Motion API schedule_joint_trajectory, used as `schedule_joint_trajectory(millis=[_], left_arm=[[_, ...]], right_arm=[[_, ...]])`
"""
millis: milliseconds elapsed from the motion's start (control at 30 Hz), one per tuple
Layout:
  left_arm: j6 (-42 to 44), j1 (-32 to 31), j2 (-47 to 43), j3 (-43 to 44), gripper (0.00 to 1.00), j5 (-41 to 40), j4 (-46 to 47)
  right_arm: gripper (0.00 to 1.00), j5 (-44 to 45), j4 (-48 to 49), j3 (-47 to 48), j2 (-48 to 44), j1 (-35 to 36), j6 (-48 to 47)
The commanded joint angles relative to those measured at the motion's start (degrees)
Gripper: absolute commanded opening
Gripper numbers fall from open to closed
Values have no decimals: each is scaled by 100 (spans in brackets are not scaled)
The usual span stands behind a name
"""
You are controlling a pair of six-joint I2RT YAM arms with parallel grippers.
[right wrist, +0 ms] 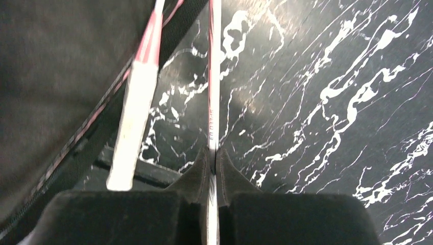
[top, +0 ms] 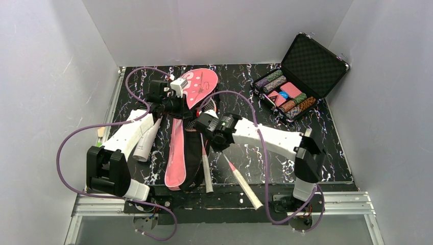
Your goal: Pack up the badminton gear
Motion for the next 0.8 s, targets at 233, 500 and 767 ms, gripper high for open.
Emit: schedule_joint_trajectory(millis=[233,500,767], left_arm=[[77,-132,-432,-56,0,653,61],[78,-216,-464,-40,0,847,34],[109,-243,-463,-44,0,875,-33]], right_arm=[[1,340,76,1218,617,-657,9],[1,240,187,2236,1509,-744,47],[1,-350,1091,1929,1753,-970,552]])
